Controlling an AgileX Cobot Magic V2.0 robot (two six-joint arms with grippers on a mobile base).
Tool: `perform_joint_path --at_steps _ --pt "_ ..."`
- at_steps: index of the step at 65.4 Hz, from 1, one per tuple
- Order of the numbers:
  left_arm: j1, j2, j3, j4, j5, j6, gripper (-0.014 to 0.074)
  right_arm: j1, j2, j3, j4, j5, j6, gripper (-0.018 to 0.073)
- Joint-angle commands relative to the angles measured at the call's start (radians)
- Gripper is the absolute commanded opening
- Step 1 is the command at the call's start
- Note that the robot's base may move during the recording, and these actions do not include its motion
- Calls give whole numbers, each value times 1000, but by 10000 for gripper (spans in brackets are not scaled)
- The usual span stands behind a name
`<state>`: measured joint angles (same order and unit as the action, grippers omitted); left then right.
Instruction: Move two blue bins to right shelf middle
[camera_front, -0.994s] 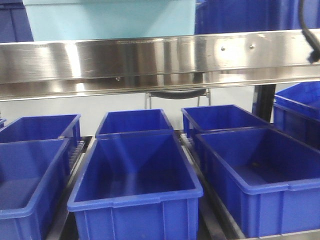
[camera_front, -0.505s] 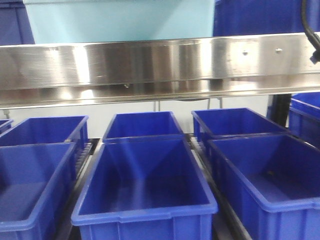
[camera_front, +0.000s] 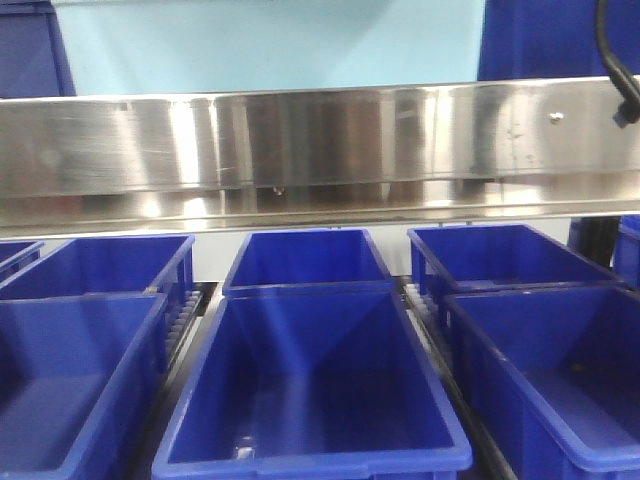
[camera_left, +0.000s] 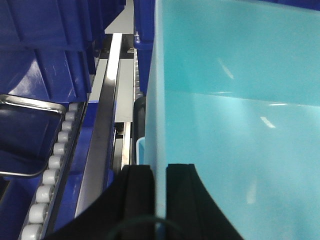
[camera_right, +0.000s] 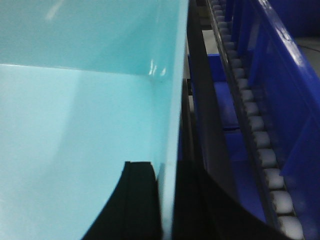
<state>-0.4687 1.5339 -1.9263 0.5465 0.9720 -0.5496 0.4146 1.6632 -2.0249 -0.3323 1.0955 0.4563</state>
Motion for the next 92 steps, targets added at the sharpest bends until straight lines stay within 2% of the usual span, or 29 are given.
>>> perform_joint_path --at_steps 1,92 --pt "-7 -11 -10 -20 -81 -7 -111 5 -8 -8 3 -34 -14 -162" --pt "-7 -11 -10 -20 -81 -7 -111 5 -8 -8 3 -34 -14 -162"
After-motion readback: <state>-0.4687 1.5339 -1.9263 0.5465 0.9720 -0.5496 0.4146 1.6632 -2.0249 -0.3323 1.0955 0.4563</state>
